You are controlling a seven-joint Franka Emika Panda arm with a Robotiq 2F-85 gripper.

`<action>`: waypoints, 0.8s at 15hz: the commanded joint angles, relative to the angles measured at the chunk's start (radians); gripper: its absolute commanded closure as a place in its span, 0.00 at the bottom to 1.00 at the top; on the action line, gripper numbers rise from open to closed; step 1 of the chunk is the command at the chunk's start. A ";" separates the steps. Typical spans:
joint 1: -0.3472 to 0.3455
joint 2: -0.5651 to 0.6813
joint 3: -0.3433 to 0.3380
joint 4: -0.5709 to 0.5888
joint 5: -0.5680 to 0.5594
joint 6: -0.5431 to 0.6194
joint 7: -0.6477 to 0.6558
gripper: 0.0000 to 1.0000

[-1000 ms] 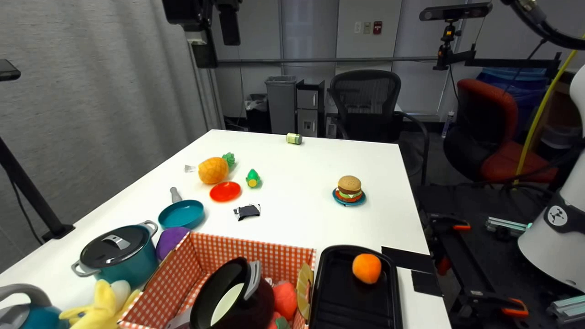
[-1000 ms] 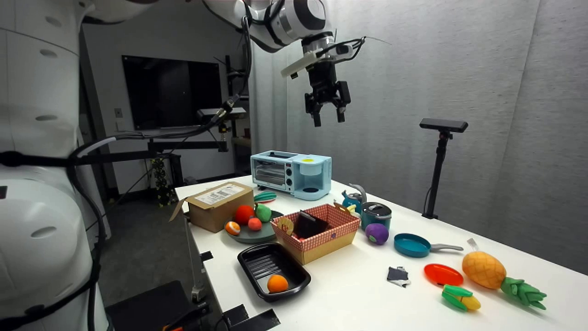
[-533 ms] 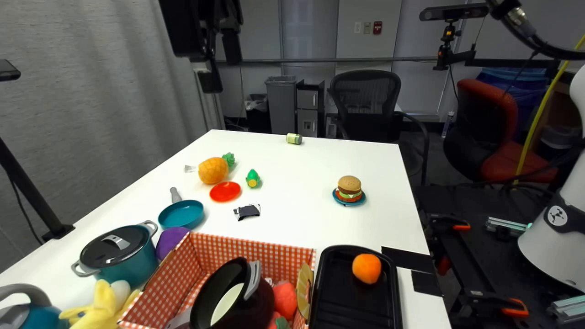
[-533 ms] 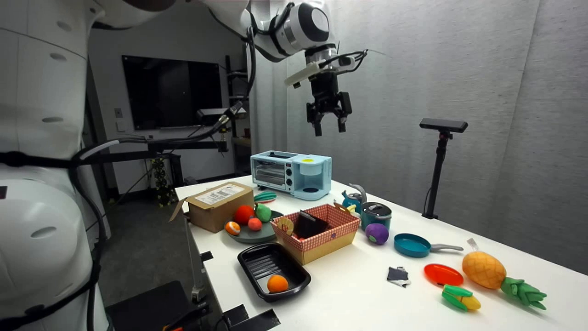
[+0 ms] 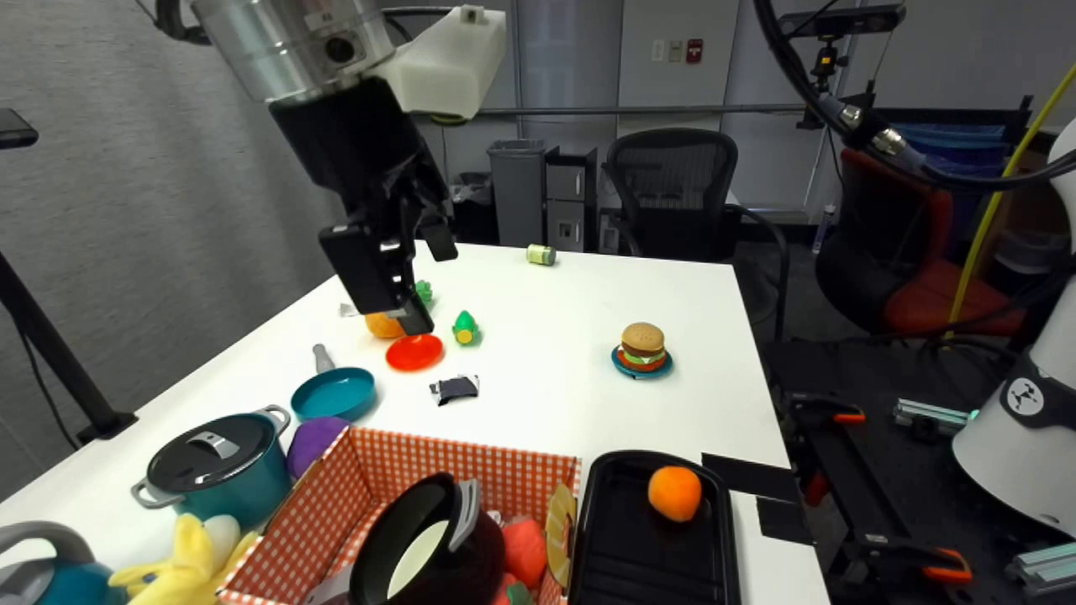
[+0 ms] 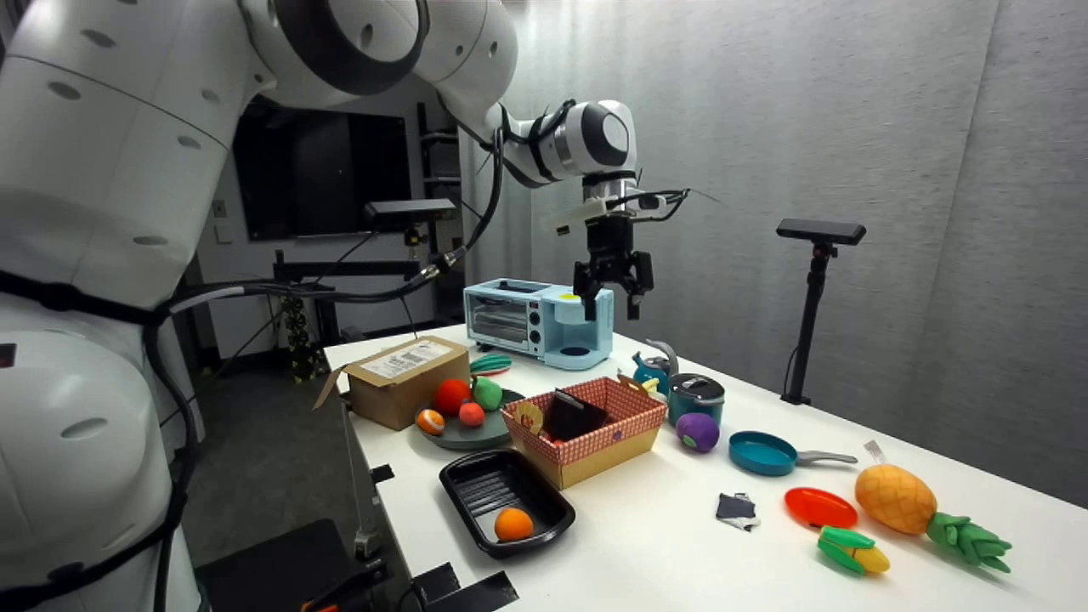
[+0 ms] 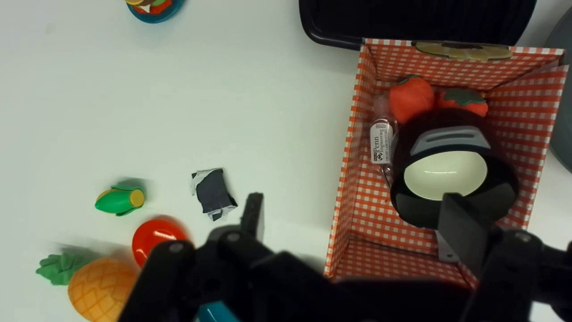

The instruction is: Remove the pot from the box and pick up the orange plush toy

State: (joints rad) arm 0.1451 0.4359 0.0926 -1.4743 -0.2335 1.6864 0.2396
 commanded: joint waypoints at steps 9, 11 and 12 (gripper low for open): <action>0.067 0.153 -0.017 0.147 0.067 -0.047 0.056 0.01; 0.059 0.184 -0.017 0.176 0.085 -0.042 0.044 0.01; 0.055 0.203 -0.020 0.195 0.093 -0.040 0.043 0.02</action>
State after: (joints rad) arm 0.2007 0.5732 0.0891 -1.3687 -0.1839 1.6592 0.2811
